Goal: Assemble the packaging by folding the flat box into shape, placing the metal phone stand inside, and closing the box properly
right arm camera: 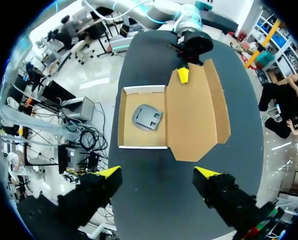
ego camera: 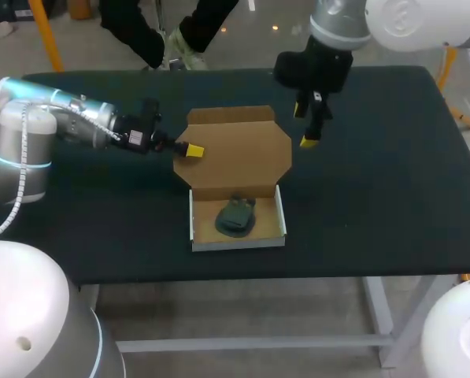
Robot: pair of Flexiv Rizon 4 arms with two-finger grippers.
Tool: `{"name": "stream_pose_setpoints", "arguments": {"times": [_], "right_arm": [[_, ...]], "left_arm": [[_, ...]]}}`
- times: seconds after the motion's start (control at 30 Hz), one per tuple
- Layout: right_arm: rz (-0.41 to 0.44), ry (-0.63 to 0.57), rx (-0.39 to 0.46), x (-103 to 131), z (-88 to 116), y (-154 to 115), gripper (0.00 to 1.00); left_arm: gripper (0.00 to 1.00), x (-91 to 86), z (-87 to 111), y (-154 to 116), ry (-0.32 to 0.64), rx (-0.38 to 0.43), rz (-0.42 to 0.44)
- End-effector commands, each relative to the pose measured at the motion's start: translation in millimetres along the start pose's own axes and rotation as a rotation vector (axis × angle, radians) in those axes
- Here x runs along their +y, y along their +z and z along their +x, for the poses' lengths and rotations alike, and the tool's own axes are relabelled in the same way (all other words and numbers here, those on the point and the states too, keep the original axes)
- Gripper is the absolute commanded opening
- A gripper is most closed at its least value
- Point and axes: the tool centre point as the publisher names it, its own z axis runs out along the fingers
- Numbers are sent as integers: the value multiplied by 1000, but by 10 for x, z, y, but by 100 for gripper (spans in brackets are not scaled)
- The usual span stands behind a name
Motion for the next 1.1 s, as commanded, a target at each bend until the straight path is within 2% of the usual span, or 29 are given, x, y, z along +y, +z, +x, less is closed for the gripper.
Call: {"name": "stream_pose_setpoints", "arguments": {"times": [0.03, 0.37, 0.83, 1.1], "right_arm": [[5, 0, 7, 12, -9, -16, 100], [7, 0, 6, 14, -9, -19, 100], [-6, -3, -5, 5, -7, -30, 100], [34, -3, -48, 65, -76, -3, 100]], "left_arm": [[0, 7, -21, 0, 3, 7, 0], [0, 24, 46, -7, 57, 11, -10], [0, 24, 46, -7, 57, 11, -10], [0, 24, 46, -7, 57, 11, -10]]}}
